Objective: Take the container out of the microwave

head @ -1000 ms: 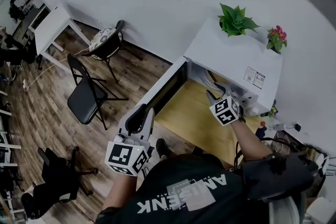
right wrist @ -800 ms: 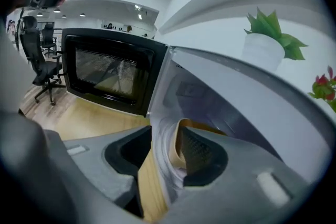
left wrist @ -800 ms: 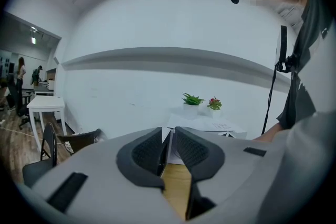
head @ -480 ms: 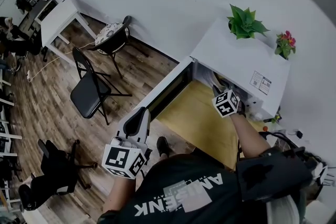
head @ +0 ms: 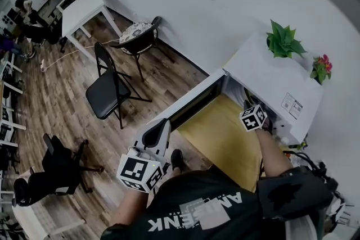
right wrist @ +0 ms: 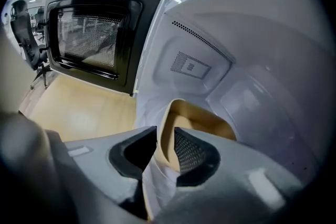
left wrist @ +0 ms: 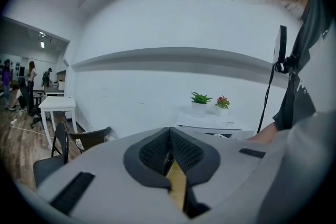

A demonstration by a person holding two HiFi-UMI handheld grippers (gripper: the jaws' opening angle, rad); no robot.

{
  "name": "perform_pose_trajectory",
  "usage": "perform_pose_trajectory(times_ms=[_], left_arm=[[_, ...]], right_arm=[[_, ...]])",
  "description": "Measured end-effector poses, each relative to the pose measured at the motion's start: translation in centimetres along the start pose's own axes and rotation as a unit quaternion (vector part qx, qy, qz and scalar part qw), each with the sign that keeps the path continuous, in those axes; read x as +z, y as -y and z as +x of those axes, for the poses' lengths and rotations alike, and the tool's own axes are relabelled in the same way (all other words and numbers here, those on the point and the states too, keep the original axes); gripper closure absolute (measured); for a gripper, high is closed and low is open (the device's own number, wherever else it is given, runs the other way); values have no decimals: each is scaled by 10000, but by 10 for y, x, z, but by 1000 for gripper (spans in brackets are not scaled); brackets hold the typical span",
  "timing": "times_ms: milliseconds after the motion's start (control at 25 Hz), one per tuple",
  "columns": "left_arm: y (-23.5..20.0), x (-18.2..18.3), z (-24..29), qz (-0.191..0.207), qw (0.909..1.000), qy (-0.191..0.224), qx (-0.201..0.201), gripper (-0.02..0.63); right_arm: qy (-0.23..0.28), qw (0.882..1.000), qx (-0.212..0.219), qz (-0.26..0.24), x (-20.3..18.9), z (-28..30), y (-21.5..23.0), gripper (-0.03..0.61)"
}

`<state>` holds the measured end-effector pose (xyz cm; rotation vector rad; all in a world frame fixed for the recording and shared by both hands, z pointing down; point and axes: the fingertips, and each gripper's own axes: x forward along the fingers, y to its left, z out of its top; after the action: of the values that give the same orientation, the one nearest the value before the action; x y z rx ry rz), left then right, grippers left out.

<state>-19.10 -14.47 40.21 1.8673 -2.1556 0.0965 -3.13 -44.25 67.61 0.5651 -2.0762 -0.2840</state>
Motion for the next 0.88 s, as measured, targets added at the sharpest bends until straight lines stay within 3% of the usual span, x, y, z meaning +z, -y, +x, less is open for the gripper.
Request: perform_pose_trajectory(times_ms=[120,480,880], left_arm=[[-3,-1,-4,-3,10000,-1,73,611],[-10,13,-7,27,9999,129,4,611],[-12,25,10,72,9980,221,-593,611]], right_arm=[[-45,10000,-53,12,-5,2,3,535],[72,9996,69,268,5,-12,-6,549],[346,9950,487,807,25,-68,-58,551]])
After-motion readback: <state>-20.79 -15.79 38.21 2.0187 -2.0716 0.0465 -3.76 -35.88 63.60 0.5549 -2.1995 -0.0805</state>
